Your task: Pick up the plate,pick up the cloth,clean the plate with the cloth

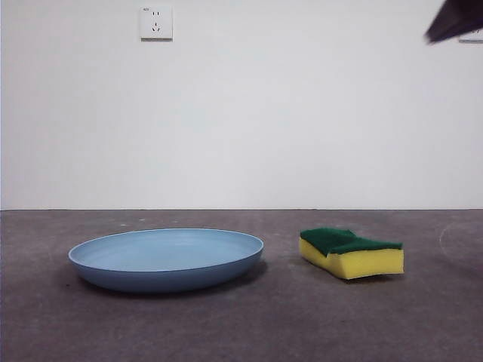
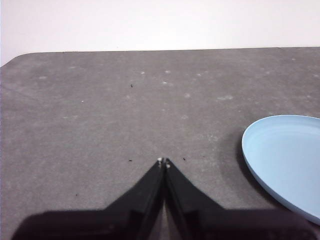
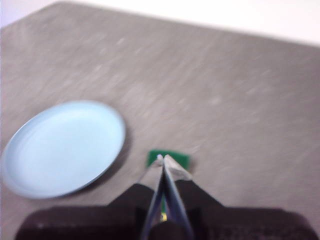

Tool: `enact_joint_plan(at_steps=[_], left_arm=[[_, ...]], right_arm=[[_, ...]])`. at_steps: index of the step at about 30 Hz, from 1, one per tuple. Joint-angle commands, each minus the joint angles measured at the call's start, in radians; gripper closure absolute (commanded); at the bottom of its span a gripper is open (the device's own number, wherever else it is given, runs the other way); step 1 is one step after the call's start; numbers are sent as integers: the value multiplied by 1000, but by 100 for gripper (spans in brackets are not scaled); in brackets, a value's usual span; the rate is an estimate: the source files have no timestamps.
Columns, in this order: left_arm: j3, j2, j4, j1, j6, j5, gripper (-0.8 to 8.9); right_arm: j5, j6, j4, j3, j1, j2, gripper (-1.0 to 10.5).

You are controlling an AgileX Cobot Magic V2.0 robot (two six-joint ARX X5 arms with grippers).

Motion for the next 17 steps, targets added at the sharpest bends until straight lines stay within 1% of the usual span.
enact_joint_plan(at_steps=[1,3,7,10,13,15,17], left_arm=[[-14,-3,2,3,-6,-1,817],[-14,-3,2,3,-6,-1,817],[-14,-3,2,3,-6,-1,817],[-14,-3,2,3,-6,-1,817],[-14,-3,2,3,-6,-1,817],[-14,-3,2,3,-6,-1,817],[-14,-3,2,3,-6,-1,817]], right_arm=[[0,-12,-5,-11,-75,-68,945],[-9,-11,-5,-29,-140,-126,945],[-106,-16,7,-103,-293,-243,945],[-170,-16,31,-177,-381,-316,945],[-212,-15,114,-281,-441,-390,945],[-230,-15,180,-350,-457,-430,946],[-231,-13,238,-414,-464,-465,945]])
